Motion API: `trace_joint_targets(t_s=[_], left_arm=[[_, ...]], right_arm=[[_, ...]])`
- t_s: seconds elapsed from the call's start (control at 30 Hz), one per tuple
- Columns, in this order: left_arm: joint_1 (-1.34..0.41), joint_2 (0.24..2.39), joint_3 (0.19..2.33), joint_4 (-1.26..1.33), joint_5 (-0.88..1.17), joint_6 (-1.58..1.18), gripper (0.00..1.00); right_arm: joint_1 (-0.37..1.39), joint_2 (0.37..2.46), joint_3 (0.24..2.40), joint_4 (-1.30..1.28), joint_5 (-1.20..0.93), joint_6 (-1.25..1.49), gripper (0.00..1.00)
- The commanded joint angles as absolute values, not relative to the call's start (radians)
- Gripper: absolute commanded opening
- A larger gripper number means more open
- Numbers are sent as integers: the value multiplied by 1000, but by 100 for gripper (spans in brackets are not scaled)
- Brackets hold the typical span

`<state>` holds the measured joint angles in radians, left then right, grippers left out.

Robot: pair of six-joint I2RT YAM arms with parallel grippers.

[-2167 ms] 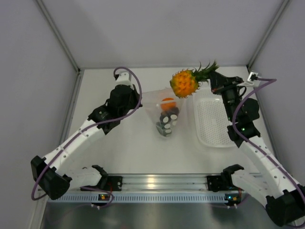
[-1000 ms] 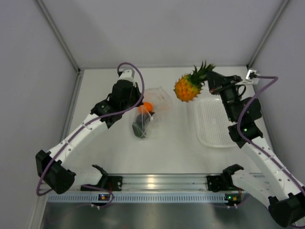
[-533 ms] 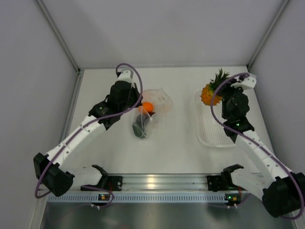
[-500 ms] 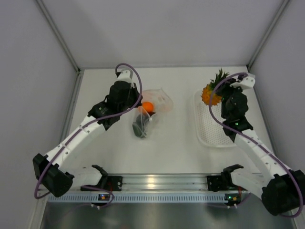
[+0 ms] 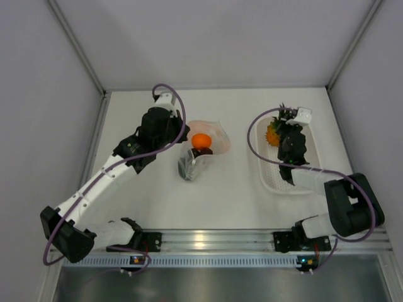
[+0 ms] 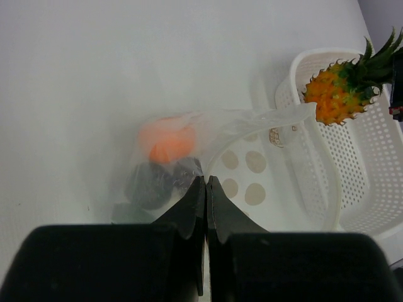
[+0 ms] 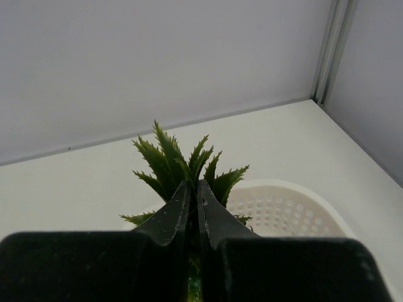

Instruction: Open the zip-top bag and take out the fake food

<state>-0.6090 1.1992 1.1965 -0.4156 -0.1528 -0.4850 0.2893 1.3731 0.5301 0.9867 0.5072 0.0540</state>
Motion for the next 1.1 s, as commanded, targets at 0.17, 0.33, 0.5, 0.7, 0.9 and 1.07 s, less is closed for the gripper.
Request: trace_joint_targets(t_s=[0.17, 0.33, 0.5, 0.7, 0.9, 1.07], left_arm=[[-606, 1150, 1163, -396, -138, -459, 0], [-604, 1154, 1144, -396, -140, -463, 0], [-604, 1163, 1144, -393, -129, -466, 0], [-604, 1163, 1143, -394, -123, -471, 0], [-606, 1158, 1144, -394, -123, -482, 0], [-604, 1151, 1149, -393, -144, -492, 0]], right_arm=[[273, 1500, 525, 1304, 479, 8, 7], [275, 1488, 459, 1336, 459, 44, 42], [273, 1404, 428, 1295, 459, 67, 87], [275, 1206, 532, 857, 462, 126, 99], [275, 1144, 807, 235, 445, 247, 99], [276, 1103, 933, 39, 189, 317, 99]])
